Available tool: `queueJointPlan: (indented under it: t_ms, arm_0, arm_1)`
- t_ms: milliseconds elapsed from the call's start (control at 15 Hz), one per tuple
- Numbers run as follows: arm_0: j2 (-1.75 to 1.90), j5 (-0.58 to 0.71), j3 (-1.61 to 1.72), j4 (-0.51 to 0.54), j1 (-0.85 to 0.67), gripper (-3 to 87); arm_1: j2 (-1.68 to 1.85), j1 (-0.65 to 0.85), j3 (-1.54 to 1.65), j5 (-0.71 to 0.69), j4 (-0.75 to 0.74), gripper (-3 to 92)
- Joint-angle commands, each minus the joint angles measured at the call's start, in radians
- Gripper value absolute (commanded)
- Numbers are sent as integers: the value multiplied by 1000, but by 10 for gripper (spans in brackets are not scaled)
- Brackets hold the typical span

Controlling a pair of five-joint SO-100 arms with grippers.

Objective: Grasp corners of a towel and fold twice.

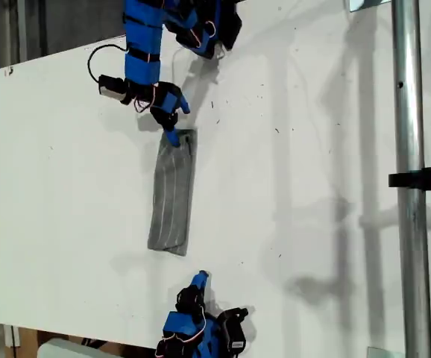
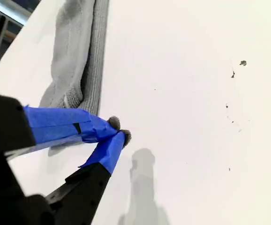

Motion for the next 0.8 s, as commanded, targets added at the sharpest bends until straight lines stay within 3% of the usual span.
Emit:
queueJointPlan:
  t_ms: [0,200,267,333,467,600,733]
  arm_0:
    - [9,0,11,12,-9,-26]
    - [9,9,11,15,-6,-26]
    - [9,12,11,14,-6,-26]
    - [9,12,11,14,-6,-26]
    - [9,17,11,14,-3,-26]
    - [9,20,11,14,-8,-26]
    - [9,29,11,11,-11,-26]
  arm_1:
    - [-193,0,-186,-9,-97,432]
    - [-377,-3,-327,-48,-236,373]
    - [-391,8,-328,-43,-276,151]
    - [-391,23,-330,-43,-265,21]
    - [-288,67,-256,-97,-144,-2]
    - [101,109,-26,-101,83,-2]
    - [586,95,-14,-77,586,-2]
